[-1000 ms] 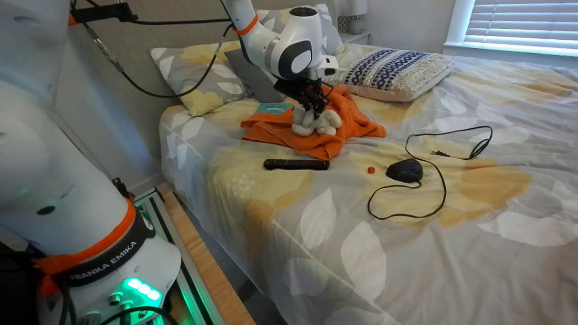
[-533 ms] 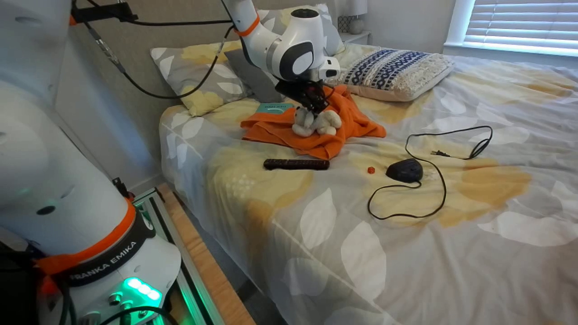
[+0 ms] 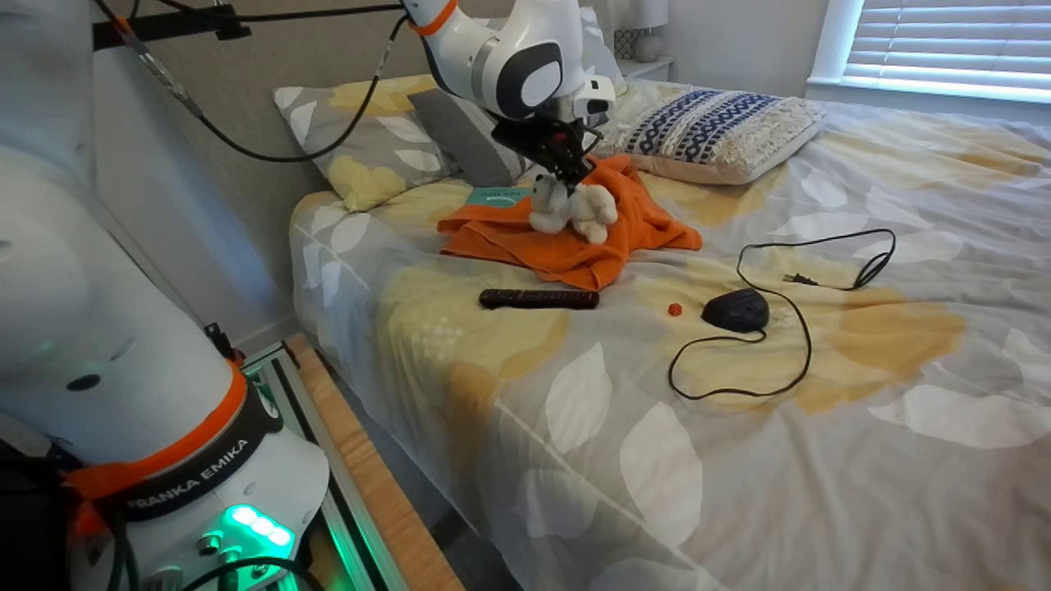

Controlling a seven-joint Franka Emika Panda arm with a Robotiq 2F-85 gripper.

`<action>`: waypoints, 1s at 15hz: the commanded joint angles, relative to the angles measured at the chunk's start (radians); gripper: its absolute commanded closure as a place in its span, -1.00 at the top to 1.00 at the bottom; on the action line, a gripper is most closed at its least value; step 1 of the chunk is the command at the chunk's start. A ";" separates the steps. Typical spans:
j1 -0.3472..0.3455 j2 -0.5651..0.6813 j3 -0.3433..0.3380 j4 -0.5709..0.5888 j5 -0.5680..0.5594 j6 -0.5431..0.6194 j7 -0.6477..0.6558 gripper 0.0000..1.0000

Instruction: Move the stuffed toy to the right

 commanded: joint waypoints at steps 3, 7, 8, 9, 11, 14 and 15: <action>-0.012 -0.212 -0.001 -0.171 0.074 -0.037 0.048 -0.97; -0.028 -0.320 -0.053 -0.268 0.105 -0.015 0.076 -0.97; -0.031 -0.340 -0.072 -0.288 0.101 -0.014 0.089 -0.97; -0.020 -0.356 -0.122 -0.314 0.041 0.024 0.132 -0.97; -0.020 -0.376 -0.187 -0.349 -0.026 0.050 0.193 -0.97; 0.054 -0.371 -0.405 -0.386 -0.286 0.144 0.357 -0.97; 0.070 -0.358 -0.475 -0.380 -0.367 0.166 0.401 -0.97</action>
